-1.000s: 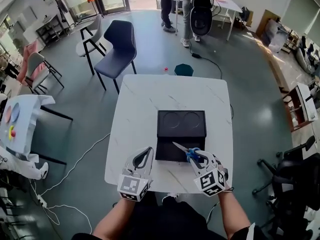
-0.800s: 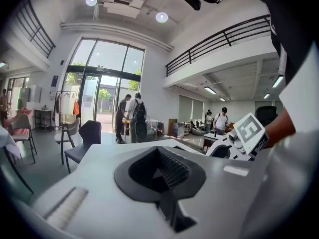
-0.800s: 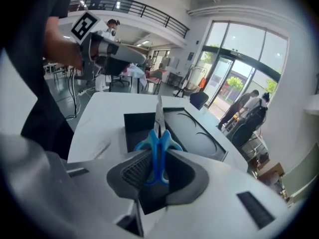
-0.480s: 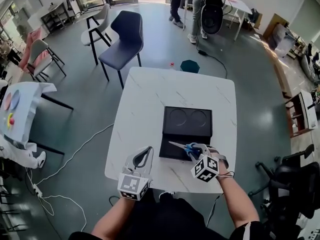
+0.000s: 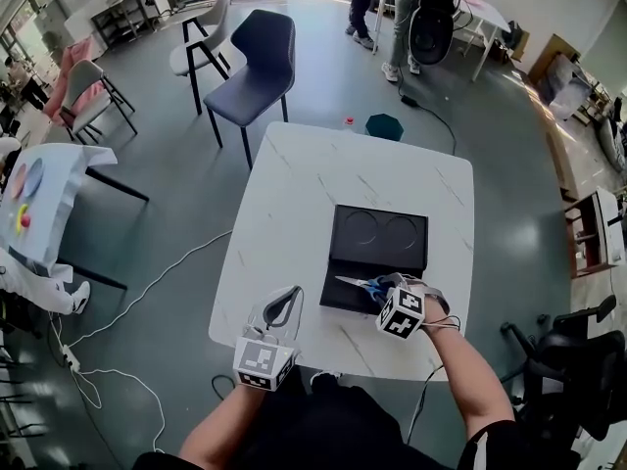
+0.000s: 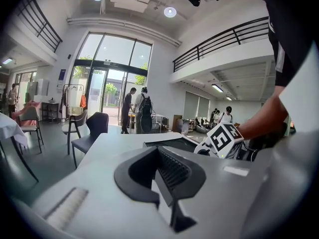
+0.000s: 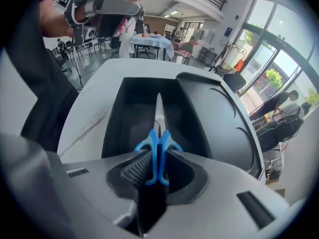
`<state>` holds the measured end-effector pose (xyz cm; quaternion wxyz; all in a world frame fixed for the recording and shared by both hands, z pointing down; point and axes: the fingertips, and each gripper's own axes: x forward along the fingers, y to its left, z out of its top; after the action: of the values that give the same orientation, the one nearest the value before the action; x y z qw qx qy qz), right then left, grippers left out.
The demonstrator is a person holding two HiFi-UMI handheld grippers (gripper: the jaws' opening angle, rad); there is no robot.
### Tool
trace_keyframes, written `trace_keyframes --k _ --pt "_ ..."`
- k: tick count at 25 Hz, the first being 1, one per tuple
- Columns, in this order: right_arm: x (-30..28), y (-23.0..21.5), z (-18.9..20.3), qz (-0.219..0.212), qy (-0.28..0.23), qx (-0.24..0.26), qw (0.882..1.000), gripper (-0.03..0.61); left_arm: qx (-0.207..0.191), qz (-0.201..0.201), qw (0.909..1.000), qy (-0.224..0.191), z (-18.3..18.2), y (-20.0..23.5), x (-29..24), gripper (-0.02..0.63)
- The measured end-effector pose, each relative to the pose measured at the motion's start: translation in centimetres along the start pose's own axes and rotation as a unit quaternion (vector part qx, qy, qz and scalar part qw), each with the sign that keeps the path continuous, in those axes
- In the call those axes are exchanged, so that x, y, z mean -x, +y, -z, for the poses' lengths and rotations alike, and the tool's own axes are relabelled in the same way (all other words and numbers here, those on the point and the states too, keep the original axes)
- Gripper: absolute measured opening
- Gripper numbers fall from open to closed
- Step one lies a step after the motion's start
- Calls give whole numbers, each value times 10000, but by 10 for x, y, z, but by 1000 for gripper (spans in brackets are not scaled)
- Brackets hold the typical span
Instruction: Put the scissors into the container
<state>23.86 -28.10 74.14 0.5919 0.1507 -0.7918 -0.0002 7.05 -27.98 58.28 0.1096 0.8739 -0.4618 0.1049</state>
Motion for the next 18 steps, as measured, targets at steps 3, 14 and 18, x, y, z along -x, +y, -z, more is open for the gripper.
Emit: trace_keyframes --k 3,14,18 --pt "-7 3 0 -152 132 -20 9998 91 -230 35 9997 22 1 0 0 9" --pt "-18 5 -4 -312 283 16 9991 95 -301 27 9995 102 4 8 2 9" --pt "-18 4 -5 -294 262 18 9992 104 -278 35 9995 115 6 7 4 9"
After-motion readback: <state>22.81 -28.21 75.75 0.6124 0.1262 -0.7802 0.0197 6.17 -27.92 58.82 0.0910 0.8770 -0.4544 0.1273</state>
